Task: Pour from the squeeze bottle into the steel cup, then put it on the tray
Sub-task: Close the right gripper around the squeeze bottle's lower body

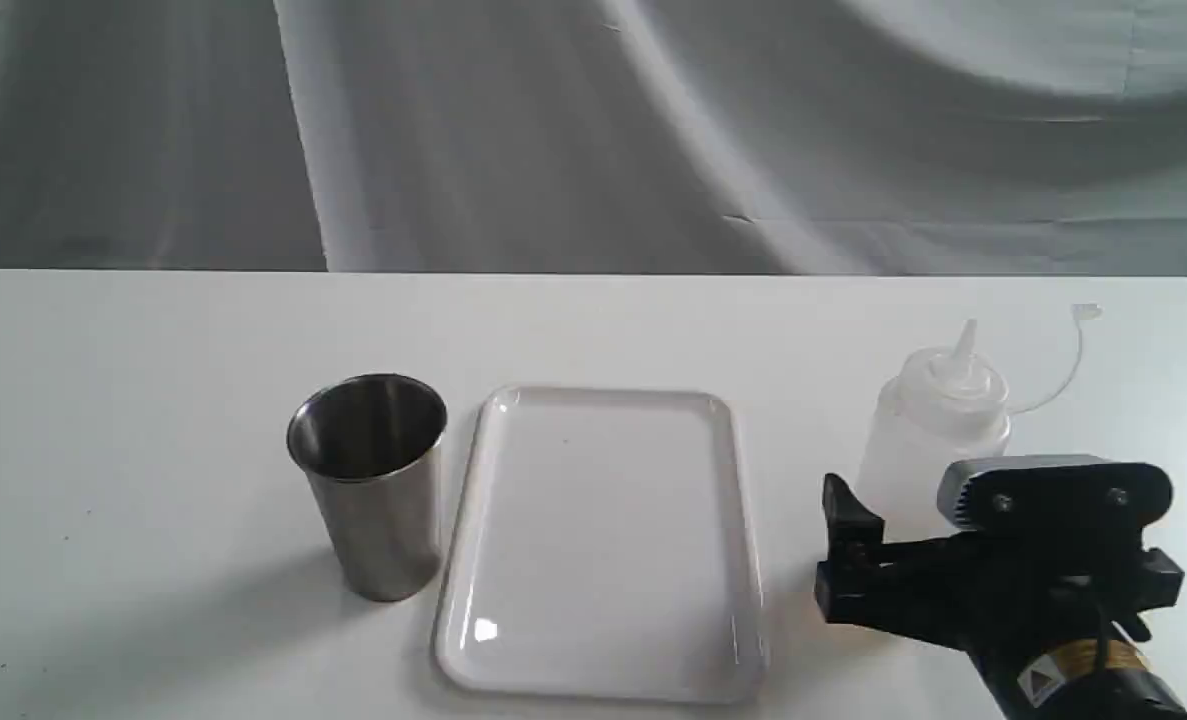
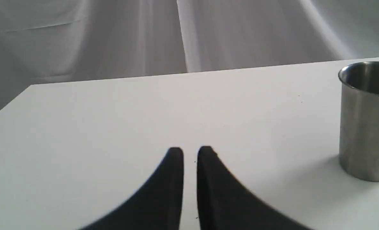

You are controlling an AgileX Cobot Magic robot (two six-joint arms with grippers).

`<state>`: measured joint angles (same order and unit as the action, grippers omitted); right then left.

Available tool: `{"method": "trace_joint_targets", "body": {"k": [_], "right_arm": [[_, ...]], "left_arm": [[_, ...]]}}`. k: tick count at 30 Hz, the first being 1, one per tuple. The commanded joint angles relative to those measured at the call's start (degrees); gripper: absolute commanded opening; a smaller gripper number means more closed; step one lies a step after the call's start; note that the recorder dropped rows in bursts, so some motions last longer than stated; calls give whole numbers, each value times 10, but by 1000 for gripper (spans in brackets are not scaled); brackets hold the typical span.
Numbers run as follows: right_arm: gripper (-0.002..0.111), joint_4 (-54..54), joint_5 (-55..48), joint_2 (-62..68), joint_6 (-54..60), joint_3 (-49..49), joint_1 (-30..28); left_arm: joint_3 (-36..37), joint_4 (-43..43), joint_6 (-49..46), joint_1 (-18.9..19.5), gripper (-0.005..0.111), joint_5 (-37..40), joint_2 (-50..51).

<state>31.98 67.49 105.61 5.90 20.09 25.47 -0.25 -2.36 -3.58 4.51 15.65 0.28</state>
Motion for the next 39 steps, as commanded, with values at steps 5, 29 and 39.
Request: {"method": "trace_joint_targets", "body": {"k": [5,29,39], "right_arm": [[105,10,25,76,-3,7,-4],[105,-12,25,128,-8,78,-51],[105,-57,25,160,-8,81,-70]], "left_arm": [[3,-1,1,-1,8,-4,-3],[3,-1,1,-1,8,-4,-3],[3,-1,1,-1,8,-4,-3]]}}
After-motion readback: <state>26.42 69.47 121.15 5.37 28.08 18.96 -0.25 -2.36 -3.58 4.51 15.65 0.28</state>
